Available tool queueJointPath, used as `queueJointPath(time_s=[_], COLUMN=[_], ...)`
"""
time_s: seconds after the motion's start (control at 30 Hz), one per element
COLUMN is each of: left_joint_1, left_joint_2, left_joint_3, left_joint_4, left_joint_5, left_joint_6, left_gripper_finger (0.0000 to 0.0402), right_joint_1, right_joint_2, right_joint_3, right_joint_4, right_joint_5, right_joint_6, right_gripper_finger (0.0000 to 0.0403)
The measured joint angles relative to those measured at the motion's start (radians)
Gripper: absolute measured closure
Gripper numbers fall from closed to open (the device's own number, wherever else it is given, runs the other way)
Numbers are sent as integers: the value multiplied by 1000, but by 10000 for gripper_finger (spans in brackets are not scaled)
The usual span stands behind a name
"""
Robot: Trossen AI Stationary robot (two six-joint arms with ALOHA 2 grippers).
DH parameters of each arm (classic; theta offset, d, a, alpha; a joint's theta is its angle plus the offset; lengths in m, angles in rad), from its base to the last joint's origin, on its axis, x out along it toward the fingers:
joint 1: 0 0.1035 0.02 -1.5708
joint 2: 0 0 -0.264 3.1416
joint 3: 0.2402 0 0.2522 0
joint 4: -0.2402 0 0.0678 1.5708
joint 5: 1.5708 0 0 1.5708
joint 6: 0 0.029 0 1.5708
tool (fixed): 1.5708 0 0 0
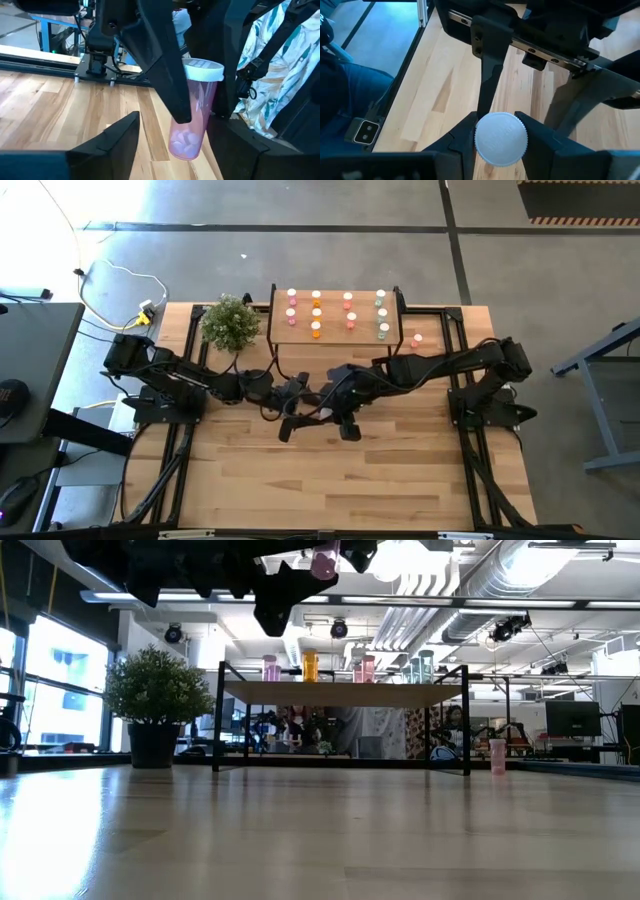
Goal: Pick and place medicine bottles onto shelf by color
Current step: Put the violet pill bottle aligned with the other violet pill bottles on the shelf
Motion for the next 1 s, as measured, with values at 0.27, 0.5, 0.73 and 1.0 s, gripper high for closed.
queueJointPath(time_s=[0.27,0.5,0.73,1.0], left_joint_1=[5,5,5,5], left_joint_2=[0,0,0,0], left_joint_3=[0,0,0,0], left_joint_4=[0,2,2,0], left_joint_5=[4,22,32,36], left_joint_6=[30,33,33,33], left_gripper_finger=[234,258,277,297], right_joint_1=[-12,-14,-16,-27], right_joint_2=[0,0,0,0], right_joint_3=[0,0,0,0], right_joint_4=[-4,-3,-3,-7], right_joint_5=[0,0,1,0], right_joint_6=[-1,-1,-1,-1], right_gripper_finger=[286,286,286,286])
